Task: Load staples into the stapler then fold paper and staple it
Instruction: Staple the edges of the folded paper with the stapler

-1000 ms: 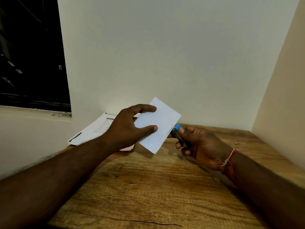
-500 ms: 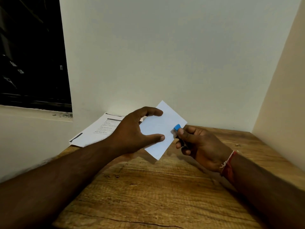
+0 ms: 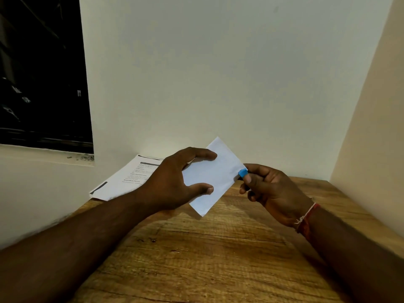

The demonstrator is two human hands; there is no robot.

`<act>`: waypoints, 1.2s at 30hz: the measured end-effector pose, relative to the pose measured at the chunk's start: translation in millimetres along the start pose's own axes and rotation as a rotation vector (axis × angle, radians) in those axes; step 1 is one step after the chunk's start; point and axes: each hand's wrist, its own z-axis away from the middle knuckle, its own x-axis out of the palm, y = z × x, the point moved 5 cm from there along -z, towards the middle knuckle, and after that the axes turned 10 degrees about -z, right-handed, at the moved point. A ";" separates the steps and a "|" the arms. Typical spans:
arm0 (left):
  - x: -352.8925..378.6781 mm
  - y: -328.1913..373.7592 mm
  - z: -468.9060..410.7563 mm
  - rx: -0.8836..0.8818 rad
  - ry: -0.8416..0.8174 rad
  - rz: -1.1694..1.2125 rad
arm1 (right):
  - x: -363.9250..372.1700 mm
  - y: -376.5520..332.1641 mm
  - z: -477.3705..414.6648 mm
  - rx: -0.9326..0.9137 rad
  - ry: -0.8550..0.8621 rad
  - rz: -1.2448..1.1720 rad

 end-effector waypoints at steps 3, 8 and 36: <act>0.0 2.6 -0.4 0.040 0.020 -0.024 | 3.0 -2.2 2.2 -0.025 -0.009 0.014; -2.6 6.0 -0.4 0.063 0.045 -0.037 | 7.7 -6.7 3.8 -0.062 -0.019 0.022; 2.7 -6.7 0.8 -0.176 0.045 0.295 | 9.0 -4.3 -1.4 -0.086 0.086 0.071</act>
